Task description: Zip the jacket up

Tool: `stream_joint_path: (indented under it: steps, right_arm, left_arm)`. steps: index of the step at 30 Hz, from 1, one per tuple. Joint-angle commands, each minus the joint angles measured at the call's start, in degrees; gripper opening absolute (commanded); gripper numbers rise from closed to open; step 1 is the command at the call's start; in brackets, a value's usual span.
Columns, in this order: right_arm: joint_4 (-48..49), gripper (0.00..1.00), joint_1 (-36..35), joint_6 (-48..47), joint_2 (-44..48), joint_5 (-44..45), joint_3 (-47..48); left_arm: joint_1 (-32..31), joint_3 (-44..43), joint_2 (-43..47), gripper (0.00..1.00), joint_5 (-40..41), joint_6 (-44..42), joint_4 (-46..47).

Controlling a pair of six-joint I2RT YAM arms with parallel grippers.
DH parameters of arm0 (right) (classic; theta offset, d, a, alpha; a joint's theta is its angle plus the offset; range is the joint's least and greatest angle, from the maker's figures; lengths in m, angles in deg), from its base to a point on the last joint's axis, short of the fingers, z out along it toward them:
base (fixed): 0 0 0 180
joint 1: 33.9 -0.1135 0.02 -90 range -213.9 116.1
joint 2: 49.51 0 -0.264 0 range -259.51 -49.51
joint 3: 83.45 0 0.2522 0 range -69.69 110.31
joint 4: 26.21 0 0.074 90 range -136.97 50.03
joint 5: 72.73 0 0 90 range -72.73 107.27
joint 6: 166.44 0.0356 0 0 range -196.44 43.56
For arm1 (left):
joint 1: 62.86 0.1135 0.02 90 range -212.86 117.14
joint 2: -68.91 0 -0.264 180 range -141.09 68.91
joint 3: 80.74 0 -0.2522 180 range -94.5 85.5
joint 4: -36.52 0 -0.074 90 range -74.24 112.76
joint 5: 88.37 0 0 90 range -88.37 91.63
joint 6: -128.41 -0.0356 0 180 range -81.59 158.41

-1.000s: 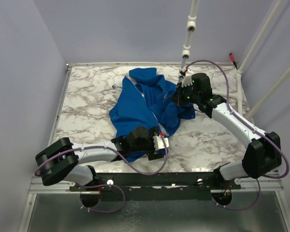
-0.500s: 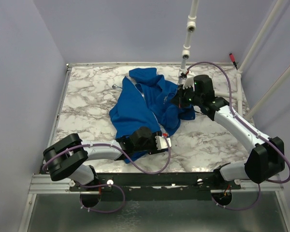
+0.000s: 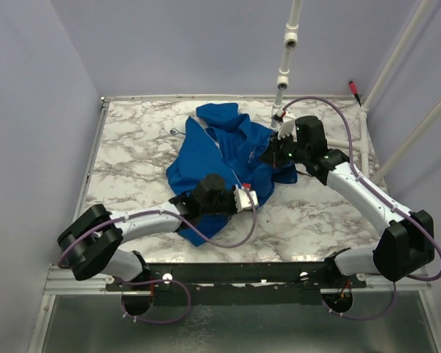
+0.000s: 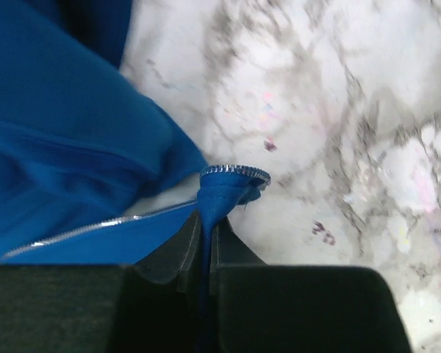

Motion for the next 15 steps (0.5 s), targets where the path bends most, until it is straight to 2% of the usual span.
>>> stream_joint_path:
  steps: [1, 3, 7, 9, 12, 15]
  right_arm:
    - [-4.1, 0.01, 0.7, -3.7, 2.3, -3.6, 0.2]
    - [-5.7, 0.01, 0.8, -5.1, 2.8, -4.9, 0.8]
    - [-7.5, 0.01, 0.8, -6.7, 3.5, -10.4, 2.4]
    - [-8.6, 0.01, 0.7, -7.6, 3.9, -15.0, 3.2]
    - [-9.6, 0.01, 0.2, -8.3, 5.0, -21.6, 4.1]
    - [-10.4, 0.01, -1.8, -11.3, 5.2, -26.6, 6.1]
  left_arm:
    - [8.8, -10.0, 6.4, 0.0, -15.8, 1.7, -12.9]
    - [13.5, -13.9, 9.2, 0.0, -19.1, 1.1, -18.8]
    - [21.5, -23.3, 15.0, 0.0, -19.6, -2.2, -32.6]
    - [24.7, -26.7, 17.2, 0.0, -19.6, -2.9, -36.4]
    - [28.0, -30.4, 21.1, 0.0, -18.2, -3.7, -42.2]
    - [28.9, -33.0, 22.6, 0.0, -17.4, -0.8, -44.8]
